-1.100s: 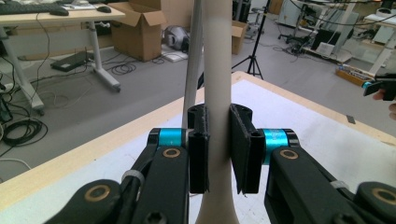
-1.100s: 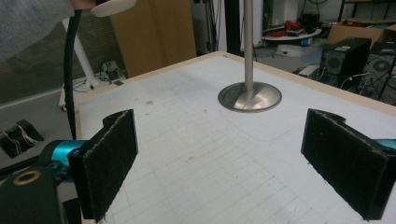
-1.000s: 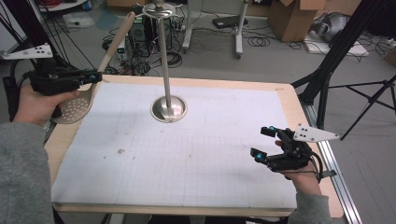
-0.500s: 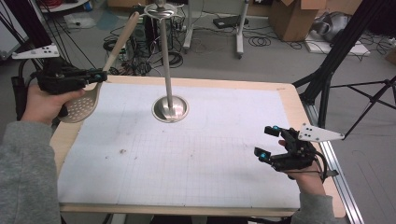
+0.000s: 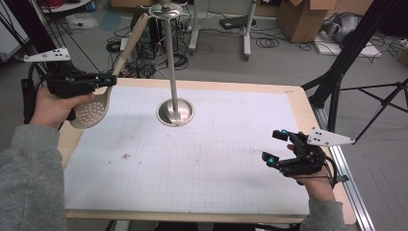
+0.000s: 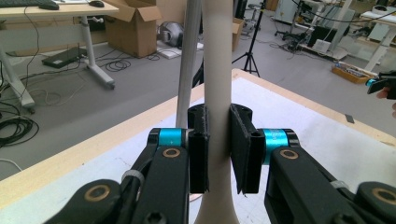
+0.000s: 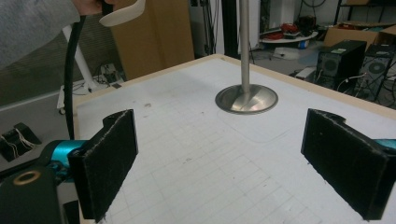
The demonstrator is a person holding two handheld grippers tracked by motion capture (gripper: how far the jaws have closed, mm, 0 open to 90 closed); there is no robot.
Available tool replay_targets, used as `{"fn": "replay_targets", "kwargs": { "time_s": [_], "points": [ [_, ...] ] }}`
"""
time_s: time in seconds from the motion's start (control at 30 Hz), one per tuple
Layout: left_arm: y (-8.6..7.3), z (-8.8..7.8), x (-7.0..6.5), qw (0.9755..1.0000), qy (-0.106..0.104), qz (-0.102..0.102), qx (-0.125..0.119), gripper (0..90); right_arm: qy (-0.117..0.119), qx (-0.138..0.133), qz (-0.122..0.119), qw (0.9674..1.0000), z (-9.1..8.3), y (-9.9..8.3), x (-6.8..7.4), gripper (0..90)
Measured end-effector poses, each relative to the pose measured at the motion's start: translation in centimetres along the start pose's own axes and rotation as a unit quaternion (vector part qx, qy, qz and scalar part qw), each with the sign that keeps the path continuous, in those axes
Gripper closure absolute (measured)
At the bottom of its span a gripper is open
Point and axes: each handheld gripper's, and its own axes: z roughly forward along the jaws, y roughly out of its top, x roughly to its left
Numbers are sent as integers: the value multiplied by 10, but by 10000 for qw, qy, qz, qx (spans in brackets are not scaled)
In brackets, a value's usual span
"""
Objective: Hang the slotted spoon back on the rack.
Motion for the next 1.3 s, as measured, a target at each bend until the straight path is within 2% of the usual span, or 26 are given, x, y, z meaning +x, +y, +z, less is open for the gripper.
{"fn": "replay_targets", "kwargs": {
  "time_s": [0.77,1.3],
  "points": [
    [-4,27,-4,9997,180,-7,182,779,-5,-45,-30,10000,-1,1,0,97],
    [-5,53,-7,9989,320,13,333,780,-28,-106,-28,9999,-4,2,-1,97]
  ]
}}
